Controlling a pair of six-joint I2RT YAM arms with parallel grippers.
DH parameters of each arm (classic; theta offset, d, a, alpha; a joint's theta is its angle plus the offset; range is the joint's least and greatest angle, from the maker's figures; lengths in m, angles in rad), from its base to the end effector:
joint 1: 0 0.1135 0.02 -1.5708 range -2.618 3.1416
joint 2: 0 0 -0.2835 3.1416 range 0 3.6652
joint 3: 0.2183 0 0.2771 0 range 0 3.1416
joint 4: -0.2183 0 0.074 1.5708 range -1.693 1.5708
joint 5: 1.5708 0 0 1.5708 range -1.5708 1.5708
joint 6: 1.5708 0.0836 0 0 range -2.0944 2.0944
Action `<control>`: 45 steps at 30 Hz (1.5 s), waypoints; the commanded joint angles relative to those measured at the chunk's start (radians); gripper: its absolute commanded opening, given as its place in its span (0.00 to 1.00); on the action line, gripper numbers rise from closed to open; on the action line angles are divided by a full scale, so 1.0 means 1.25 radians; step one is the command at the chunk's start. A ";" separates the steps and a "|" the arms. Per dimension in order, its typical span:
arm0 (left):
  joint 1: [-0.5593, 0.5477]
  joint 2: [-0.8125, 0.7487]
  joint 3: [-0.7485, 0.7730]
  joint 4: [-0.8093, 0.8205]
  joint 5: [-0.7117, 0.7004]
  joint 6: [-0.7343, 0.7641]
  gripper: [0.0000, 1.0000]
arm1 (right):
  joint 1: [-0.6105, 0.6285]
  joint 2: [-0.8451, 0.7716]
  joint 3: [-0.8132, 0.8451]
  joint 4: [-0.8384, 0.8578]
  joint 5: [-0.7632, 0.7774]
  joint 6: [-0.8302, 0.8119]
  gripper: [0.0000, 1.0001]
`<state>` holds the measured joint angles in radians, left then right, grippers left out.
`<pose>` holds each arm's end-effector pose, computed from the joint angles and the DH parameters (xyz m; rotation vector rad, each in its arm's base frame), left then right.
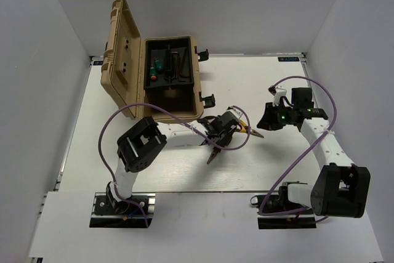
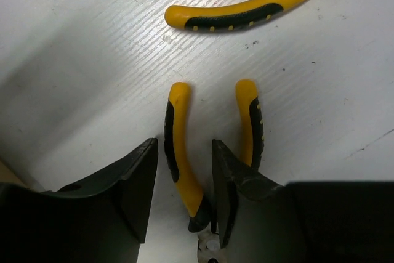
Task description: Sort the tools into containers
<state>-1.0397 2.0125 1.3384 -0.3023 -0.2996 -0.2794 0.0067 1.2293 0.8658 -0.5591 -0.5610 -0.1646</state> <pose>0.2624 -0.3981 0.1203 0.8169 2.3545 -0.1703 0.2864 0.0464 0.2251 -0.4344 2.3589 0.6224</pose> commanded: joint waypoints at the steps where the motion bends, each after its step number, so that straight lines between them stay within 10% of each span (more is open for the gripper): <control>1: 0.013 0.005 0.021 0.000 -0.017 -0.007 0.50 | -0.021 -0.009 -0.003 0.023 -0.044 -0.001 0.16; 4: 0.022 0.014 0.021 0.000 -0.007 -0.007 0.36 | -0.023 -0.007 -0.002 0.020 -0.054 0.002 0.19; 9: 0.022 -0.006 0.014 0.007 0.035 0.009 0.00 | -0.024 0.014 0.006 0.010 -0.069 -0.013 0.51; 20: 0.021 -0.270 0.073 -0.004 0.183 0.159 0.00 | -0.024 0.038 0.028 -0.008 -0.011 -0.014 0.52; 26: 0.059 -0.408 0.062 0.007 -0.069 0.184 0.00 | -0.021 0.036 0.007 0.046 0.038 0.005 0.00; 30: 0.106 -0.486 0.036 0.055 -0.182 0.200 0.00 | -0.012 0.091 0.025 0.075 0.001 -0.014 0.02; 31: 0.116 -0.493 0.036 0.055 -0.233 0.208 0.00 | -0.008 0.122 0.036 0.071 -0.010 -0.016 0.21; 34: 0.163 -0.502 0.036 0.070 -0.286 0.237 0.00 | -0.007 0.191 0.109 0.061 -0.021 -0.029 0.37; 45: 0.310 -0.407 -0.009 0.124 -0.266 0.233 0.08 | 0.061 0.301 0.202 0.085 0.014 -0.054 0.48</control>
<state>-0.6827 1.5166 1.3354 -0.2081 -0.6231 0.0219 0.0715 1.5581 1.0431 -0.4889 -0.5514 -0.1963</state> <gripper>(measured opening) 0.203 0.457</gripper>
